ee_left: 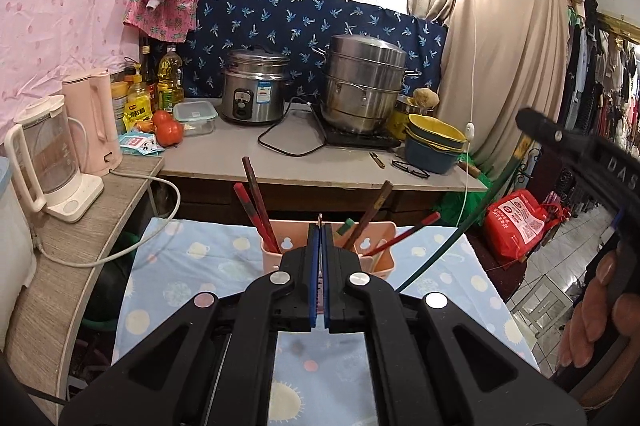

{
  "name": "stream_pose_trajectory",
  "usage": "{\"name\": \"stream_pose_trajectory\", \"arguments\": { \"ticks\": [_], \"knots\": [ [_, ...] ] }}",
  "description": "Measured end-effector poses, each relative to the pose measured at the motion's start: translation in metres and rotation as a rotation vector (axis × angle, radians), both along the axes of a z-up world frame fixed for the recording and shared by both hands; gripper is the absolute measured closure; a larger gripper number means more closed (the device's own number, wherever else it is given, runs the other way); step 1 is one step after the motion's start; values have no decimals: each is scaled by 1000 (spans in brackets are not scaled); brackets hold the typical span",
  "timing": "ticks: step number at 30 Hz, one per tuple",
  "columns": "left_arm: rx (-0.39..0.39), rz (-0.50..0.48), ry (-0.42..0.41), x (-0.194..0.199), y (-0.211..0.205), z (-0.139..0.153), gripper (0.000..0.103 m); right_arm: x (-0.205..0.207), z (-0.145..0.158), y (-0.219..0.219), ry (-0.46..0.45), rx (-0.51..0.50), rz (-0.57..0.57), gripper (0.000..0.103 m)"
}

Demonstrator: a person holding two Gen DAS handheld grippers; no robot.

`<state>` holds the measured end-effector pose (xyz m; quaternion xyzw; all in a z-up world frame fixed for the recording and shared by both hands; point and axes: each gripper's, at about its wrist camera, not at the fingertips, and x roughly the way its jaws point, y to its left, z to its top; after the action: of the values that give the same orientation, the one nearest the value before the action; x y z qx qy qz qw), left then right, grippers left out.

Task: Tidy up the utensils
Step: 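Lift both tools and carry the chopstick and spoon over the pink basket, then open both tools to drop the chopstick and spoon into the basket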

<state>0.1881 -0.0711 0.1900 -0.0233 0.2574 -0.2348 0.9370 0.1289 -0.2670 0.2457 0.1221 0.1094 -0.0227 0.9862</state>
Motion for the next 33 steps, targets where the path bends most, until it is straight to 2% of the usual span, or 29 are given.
{"name": "stream_pose_trajectory", "arguments": {
  "ticks": [6, 19, 25, 33],
  "knots": [
    [-2, 5, -12, 16, -1, 8, 102, 23, 14, 0, -22, 10, 12, 96],
    [-40, 14, -53, 49, -7, 29, 102, 59, 17, -1, -51, 35, 13, 96],
    [-30, 20, -18, 68, -17, 13, 102, 78, -2, -9, -13, 37, -4, 96],
    [9, 40, 48, 96, -27, -26, 102, 100, -42, -16, 72, 52, -9, 96]
  ]
}}
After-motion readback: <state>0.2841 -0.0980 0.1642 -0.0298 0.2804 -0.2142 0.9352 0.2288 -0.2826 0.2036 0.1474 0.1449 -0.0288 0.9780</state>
